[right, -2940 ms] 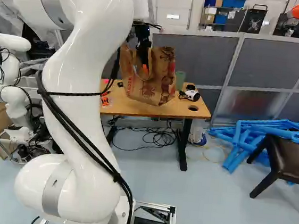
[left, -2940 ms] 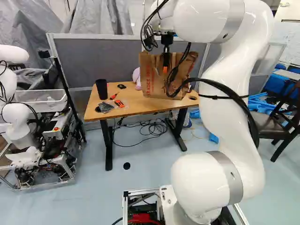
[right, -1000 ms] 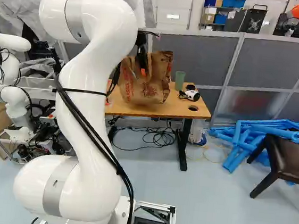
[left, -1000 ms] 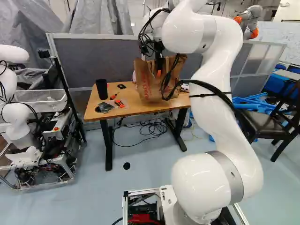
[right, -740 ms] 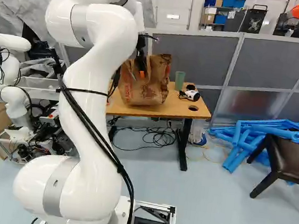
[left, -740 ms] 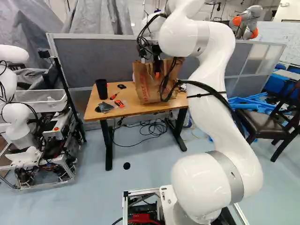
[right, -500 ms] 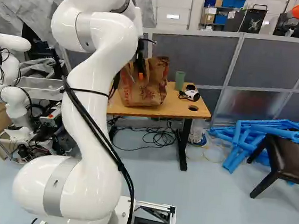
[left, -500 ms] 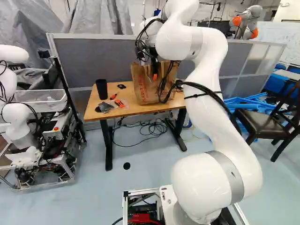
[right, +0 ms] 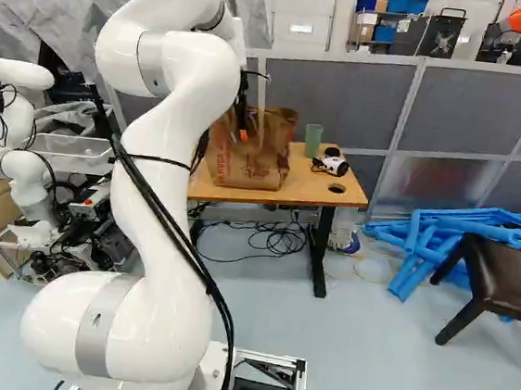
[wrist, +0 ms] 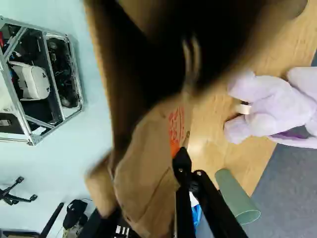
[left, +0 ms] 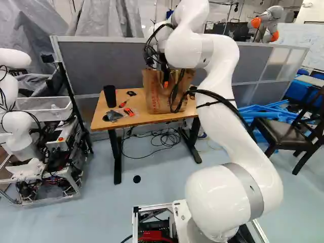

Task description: Pick up the bag on the ground and place it on the table

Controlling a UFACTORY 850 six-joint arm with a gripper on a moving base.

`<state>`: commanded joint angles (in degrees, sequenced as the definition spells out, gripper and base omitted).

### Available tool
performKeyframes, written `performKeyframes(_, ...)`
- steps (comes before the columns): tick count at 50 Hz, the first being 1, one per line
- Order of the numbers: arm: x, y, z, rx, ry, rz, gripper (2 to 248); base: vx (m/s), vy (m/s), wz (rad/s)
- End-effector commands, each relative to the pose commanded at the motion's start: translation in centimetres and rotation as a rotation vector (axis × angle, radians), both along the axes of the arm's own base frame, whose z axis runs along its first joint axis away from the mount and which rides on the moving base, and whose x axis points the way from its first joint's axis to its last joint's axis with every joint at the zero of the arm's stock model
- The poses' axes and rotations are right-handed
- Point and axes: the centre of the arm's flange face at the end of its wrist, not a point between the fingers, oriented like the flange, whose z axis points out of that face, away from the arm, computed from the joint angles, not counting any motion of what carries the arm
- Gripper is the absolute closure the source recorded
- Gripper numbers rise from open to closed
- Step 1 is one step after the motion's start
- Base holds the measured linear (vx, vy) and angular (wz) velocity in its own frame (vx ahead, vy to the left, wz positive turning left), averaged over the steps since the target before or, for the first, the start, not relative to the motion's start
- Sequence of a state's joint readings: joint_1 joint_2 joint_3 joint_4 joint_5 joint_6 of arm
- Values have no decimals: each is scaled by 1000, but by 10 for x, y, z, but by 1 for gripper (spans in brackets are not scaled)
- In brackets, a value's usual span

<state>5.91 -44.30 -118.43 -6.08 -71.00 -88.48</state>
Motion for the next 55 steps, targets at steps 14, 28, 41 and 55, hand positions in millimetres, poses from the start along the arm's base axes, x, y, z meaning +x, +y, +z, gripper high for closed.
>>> performKeyframes(14,-2,0,7,1,-10,0,100,0,0,0)
performKeyframes(28,-9,-1,28,4,-39,0,3,0,0,0)
performKeyframes(41,-16,-2,48,7,-67,0,3,0,0,0)
performKeyframes(55,-27,-2,70,10,-92,1,3,0,0,0)
